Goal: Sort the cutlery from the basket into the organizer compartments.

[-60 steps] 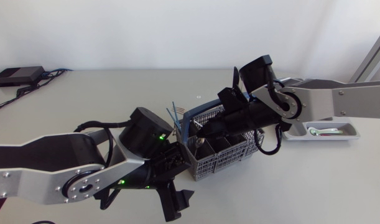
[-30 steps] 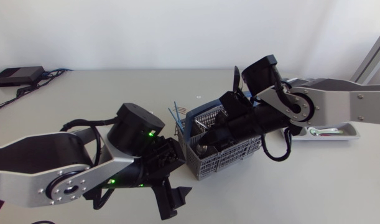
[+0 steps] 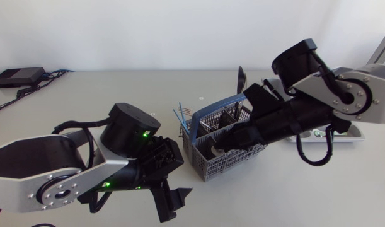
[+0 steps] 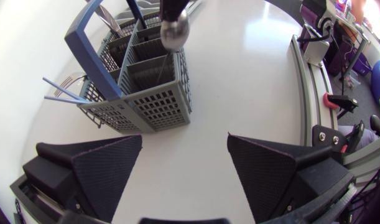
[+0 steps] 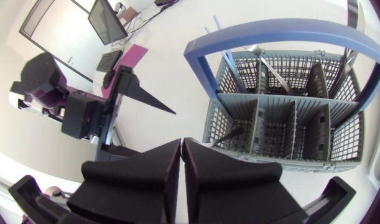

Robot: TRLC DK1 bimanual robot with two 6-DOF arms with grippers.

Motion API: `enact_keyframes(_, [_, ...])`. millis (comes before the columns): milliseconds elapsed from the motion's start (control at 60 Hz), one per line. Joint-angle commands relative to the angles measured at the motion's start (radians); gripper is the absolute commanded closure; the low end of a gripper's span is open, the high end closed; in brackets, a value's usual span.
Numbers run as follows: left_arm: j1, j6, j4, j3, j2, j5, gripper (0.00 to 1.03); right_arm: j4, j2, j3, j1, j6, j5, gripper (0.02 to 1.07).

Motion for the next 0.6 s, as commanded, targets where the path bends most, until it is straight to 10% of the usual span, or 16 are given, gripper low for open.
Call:
enact_keyframes(0, [-0.005,-0.016,-0.001,-0.021,-0.013,0.007,0.09,-0.056,0.016,0.066,-0.064,-0.022,-0.074,1.0])
enact_keyframes(250, [-0.006,-0.014,-0.009,-0.021,-0.013,0.006,0.09,-0.265,0.025,0.19,-0.236,-0.082,-0.321,1.0])
enact_keyframes(583, [-0.005,-0.013,-0.009,-0.018,-0.004,0.004,0.09,-0.579,0.016,0.307,-0.438,-0.243,-0.401,1.01])
